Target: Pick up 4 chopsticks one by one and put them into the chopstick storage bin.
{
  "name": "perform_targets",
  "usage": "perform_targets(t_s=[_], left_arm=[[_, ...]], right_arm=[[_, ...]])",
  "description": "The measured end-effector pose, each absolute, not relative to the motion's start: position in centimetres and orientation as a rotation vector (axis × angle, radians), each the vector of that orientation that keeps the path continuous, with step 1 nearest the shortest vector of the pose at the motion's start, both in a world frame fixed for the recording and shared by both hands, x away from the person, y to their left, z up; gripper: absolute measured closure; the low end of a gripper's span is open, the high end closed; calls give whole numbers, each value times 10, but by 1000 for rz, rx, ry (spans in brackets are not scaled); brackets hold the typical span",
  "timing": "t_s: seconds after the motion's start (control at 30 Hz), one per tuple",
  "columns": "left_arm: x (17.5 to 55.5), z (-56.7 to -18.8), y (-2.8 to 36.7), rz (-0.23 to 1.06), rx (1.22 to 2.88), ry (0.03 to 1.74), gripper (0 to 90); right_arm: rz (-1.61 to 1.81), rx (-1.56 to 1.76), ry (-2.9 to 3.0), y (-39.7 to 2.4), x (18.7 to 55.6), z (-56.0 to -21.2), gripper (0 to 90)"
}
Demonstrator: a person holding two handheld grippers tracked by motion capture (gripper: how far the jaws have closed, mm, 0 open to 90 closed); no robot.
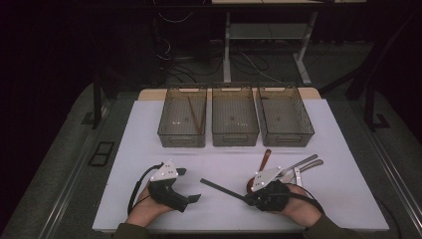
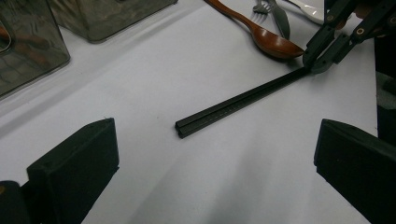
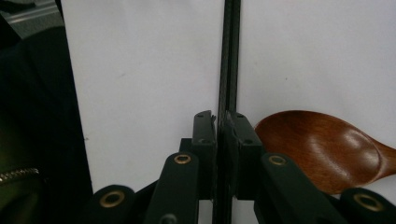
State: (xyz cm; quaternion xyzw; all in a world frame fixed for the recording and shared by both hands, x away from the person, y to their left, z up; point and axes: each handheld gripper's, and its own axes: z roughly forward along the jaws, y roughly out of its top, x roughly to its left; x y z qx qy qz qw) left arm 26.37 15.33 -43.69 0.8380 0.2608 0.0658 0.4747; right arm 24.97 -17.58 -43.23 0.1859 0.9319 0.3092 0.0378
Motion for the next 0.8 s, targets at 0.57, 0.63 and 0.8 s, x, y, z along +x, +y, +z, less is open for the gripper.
perform_targets(t_s=[0.57, 0.63, 0.8], left_arm=[[264, -437, 153, 160, 2048, 637, 0], [264, -437, 153, 159, 2047, 637, 0], [263, -437, 153, 160, 2047, 635, 0]], right_arm=[[920, 542, 2877, -171, 247, -436, 836], [922, 543, 2876, -171, 247, -436, 836], [912, 508, 2877, -170, 248, -436, 849]])
